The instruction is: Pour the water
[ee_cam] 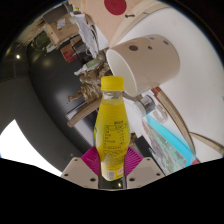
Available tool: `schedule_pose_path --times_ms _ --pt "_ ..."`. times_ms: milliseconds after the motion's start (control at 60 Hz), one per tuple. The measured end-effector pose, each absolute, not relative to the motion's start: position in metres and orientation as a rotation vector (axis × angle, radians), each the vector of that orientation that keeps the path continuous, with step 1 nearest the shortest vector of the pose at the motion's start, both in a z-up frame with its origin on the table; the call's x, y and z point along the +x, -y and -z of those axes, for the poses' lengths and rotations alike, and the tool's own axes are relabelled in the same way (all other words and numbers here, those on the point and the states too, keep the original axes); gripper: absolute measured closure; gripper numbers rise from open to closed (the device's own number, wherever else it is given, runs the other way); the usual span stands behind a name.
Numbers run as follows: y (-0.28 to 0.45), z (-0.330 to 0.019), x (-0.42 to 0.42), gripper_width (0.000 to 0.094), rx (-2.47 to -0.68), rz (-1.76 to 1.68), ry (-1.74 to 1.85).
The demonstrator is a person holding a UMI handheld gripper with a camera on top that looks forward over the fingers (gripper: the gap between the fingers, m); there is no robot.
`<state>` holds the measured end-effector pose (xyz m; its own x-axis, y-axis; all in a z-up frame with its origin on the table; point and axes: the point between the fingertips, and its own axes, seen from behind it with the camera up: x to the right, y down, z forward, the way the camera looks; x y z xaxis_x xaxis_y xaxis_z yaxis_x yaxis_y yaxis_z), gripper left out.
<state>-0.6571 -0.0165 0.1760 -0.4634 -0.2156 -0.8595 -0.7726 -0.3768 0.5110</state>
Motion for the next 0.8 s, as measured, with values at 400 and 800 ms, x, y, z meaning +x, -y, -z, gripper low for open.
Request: schedule_pose_path --times_ms 400,800 --pt "0.022 -0.259 -0.628 0.0664 -1.697 -1.333 -0.684" --pt "-0.009 -0.285 -0.405 0.0661 -1.689 -0.256 -0.113"
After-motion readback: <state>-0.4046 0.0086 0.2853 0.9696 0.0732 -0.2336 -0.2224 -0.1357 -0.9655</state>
